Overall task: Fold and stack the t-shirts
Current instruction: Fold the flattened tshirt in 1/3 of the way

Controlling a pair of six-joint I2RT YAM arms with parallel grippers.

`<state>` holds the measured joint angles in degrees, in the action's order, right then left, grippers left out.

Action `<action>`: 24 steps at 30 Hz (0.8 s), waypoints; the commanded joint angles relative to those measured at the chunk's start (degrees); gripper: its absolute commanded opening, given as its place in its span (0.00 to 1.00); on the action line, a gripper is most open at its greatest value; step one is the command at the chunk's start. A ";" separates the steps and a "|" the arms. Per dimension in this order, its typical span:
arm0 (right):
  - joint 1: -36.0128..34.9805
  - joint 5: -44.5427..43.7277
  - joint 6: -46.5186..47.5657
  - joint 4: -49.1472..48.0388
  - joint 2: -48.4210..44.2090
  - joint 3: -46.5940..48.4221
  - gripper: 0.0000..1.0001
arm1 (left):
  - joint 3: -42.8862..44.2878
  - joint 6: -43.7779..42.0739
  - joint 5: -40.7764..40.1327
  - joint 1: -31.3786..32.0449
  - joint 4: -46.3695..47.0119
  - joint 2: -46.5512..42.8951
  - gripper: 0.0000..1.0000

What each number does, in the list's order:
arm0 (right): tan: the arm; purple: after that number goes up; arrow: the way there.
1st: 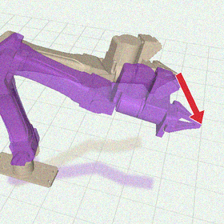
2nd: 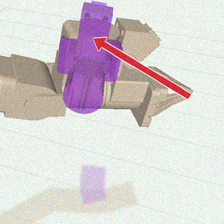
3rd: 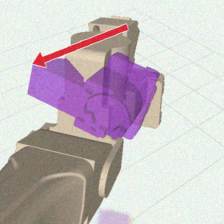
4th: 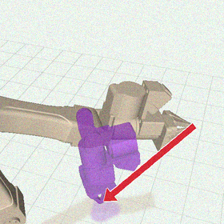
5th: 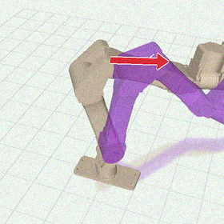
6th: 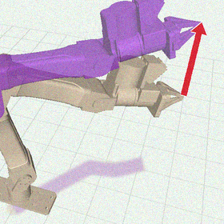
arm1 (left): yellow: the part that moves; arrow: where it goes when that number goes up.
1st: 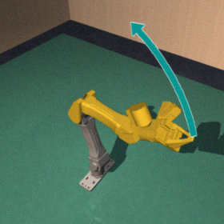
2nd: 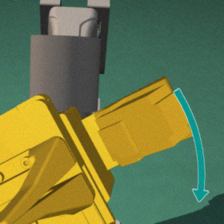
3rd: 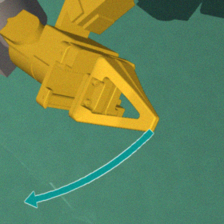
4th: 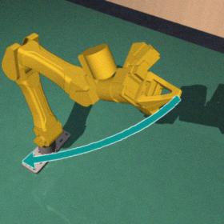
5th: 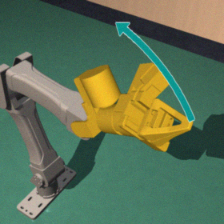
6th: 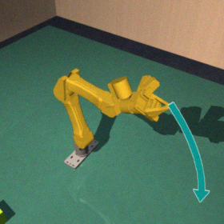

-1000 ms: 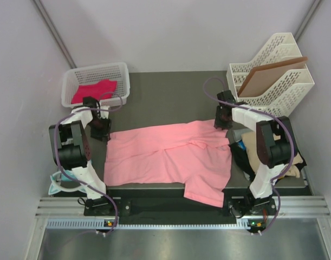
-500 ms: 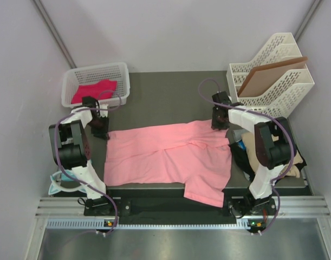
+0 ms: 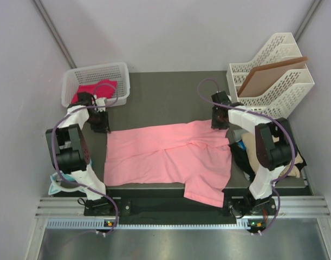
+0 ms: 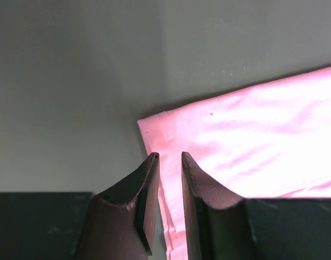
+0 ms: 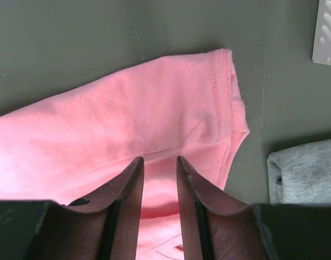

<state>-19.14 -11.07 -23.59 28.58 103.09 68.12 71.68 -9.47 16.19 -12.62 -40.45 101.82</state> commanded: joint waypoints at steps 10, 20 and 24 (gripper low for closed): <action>-0.90 -1.50 0.83 -1.07 -4.91 -0.53 0.31 | -0.75 0.95 -3.26 0.58 5.55 4.52 0.28; -0.90 -1.15 0.92 -1.42 -4.56 -1.06 0.31 | -2.77 0.42 -4.41 0.58 6.96 2.33 0.28; -0.99 -0.71 0.83 -1.51 -4.47 -0.71 0.31 | -3.21 0.33 -4.41 0.58 7.40 3.20 0.32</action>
<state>-19.46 -11.75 -23.07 28.73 100.86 66.83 69.54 -8.84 12.56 -12.01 -35.62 106.13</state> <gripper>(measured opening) 0.312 0.297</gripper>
